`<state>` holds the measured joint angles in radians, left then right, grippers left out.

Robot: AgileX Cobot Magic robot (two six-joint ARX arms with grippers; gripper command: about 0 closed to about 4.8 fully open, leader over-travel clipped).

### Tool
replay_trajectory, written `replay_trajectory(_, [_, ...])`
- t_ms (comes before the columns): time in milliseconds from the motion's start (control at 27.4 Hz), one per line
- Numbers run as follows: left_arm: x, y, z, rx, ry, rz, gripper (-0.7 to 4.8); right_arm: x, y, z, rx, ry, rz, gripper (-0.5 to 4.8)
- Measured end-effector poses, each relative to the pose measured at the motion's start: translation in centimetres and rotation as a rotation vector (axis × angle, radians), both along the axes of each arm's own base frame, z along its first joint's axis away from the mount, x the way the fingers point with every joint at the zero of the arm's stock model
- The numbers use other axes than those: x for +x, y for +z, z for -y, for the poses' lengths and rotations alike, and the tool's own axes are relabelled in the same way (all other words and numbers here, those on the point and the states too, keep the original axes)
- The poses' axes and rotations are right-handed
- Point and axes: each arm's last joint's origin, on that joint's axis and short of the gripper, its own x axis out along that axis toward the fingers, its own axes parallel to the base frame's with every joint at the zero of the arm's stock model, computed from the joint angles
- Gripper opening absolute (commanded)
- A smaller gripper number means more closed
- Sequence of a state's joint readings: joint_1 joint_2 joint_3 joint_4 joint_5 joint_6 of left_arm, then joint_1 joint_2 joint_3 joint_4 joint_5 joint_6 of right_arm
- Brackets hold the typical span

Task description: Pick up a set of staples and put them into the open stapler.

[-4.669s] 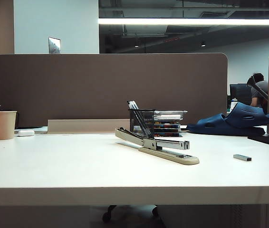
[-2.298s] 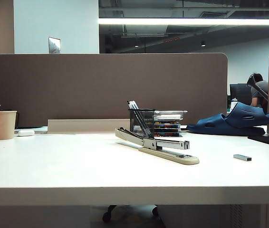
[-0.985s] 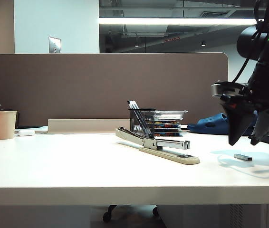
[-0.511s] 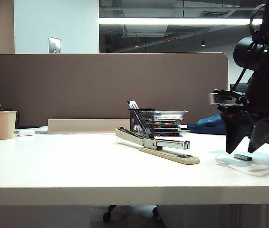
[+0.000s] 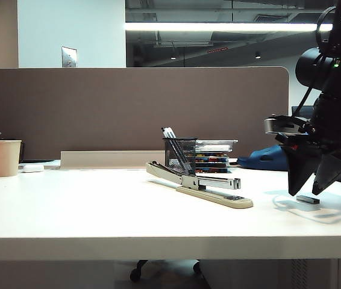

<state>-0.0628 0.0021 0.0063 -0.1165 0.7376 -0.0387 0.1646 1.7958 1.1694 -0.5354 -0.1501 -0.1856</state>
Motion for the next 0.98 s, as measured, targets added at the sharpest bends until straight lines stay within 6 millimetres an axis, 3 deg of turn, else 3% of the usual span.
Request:
replay_trajectory(365, [0.00, 0.00, 0.00, 0.000, 0.000, 0.000, -0.06, 0.40, -0.69, -0.07, -0.001, 0.001, -0.011, 2.57])
replay_trajectory(438, [0.00, 0.00, 0.00, 0.000, 0.000, 0.000, -0.06, 0.39, -0.70, -0.07, -0.002, 0.002, -0.013, 2.15])
replay_trajectory(620, [0.00, 0.00, 0.00, 0.000, 0.000, 0.000, -0.06, 0.27, -0.70, -0.03, -0.006, 0.003, -0.028, 2.01])
replay_trajectory(985, [0.00, 0.00, 0.00, 0.000, 0.000, 0.000, -0.06, 0.15, -0.72, 0.01, -0.011, 0.001, -0.040, 0.40])
